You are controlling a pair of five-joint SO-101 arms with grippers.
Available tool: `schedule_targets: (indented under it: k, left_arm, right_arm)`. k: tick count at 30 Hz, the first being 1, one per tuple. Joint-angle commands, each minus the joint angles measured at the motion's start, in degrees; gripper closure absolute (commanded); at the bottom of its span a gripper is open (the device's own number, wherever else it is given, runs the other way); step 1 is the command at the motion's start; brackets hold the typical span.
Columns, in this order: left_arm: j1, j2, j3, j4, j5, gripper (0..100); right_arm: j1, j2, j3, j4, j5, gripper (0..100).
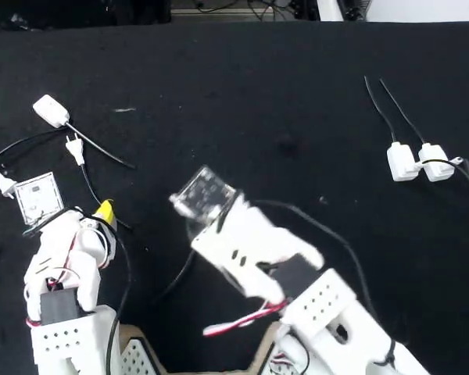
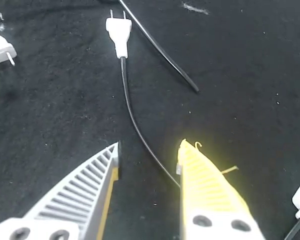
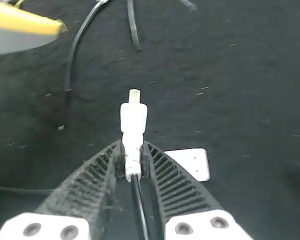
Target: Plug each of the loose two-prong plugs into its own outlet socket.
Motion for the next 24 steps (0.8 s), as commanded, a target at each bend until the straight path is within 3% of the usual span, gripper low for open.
schedule_targets:
  k: [1,5,10,24]
  left_arm:
    - [-0.4,-0.6,-1.8,-0.9,0.4,80]
    - [-0.3,-0.6,-2.6,-1.1,0.8,80]
    - [3.3,-0.6,-2.9,-1.1,0.9,80]
    - [7.4,-0.6,-1.7,-1.1,0.4,80]
  right_arm:
    - [5.6,0.8,-13.5,11.2,3.3,98.8]
    - [-0.8,7.5,-14.7,13.0,3.3,98.8]
    - [-13.3,11.5,-12.6,5.4,2.8,98.8]
    - [-16.3,16.8,-14.0,-1.8,0.7,98.8]
